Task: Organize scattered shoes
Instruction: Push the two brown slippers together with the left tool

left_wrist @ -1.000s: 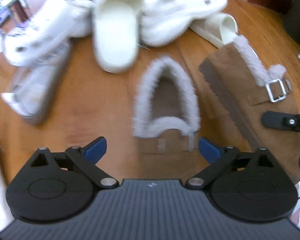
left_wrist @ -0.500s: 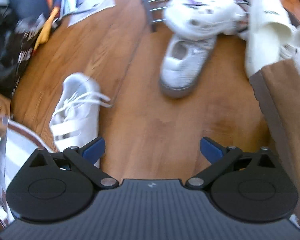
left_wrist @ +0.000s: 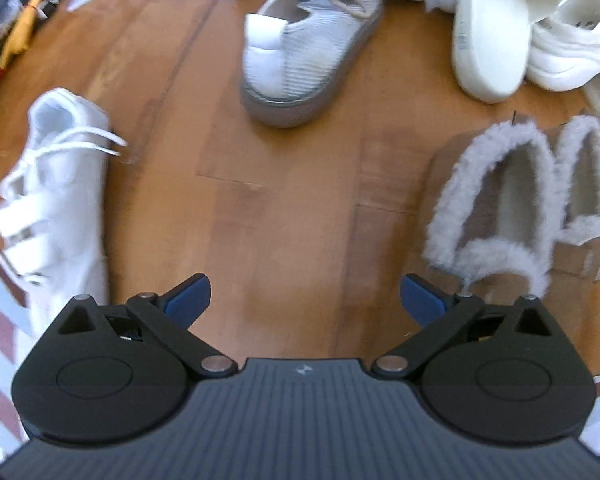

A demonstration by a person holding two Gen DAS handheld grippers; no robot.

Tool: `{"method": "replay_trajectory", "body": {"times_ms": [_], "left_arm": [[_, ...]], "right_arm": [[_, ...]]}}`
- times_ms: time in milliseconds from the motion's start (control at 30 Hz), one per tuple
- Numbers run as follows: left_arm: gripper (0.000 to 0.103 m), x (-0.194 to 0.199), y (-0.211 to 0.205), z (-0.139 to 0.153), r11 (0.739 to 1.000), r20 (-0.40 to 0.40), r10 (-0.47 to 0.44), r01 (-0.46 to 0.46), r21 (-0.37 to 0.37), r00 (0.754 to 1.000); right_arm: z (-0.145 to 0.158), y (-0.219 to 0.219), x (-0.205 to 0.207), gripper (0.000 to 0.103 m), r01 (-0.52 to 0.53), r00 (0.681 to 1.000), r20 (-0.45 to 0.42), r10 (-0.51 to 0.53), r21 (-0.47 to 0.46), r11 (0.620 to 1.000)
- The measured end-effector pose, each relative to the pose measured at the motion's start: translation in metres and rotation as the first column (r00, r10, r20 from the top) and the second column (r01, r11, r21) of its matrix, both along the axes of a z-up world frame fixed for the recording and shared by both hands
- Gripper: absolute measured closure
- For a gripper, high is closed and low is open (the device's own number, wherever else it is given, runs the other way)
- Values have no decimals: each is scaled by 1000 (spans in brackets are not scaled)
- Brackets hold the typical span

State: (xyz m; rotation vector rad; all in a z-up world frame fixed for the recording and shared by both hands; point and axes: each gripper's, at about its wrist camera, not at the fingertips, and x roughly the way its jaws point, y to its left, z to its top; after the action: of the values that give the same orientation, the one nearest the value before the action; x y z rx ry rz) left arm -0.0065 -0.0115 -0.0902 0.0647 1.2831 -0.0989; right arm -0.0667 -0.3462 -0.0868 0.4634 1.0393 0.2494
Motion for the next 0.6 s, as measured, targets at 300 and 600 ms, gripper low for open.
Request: {"method": "replay_trajectory", "body": {"times_ms": [300,600], "left_arm": [[6,-14,-30,-18,963,-18,-248,249,108,969],[61,-9,-93,-11,954,26,-297,297,-26,955]], "right_arm": [[-28,49,13,17,-154,977,117,181,-206,966],[-20,-5,2,39,-65,994,80,71,-71,995]]}}
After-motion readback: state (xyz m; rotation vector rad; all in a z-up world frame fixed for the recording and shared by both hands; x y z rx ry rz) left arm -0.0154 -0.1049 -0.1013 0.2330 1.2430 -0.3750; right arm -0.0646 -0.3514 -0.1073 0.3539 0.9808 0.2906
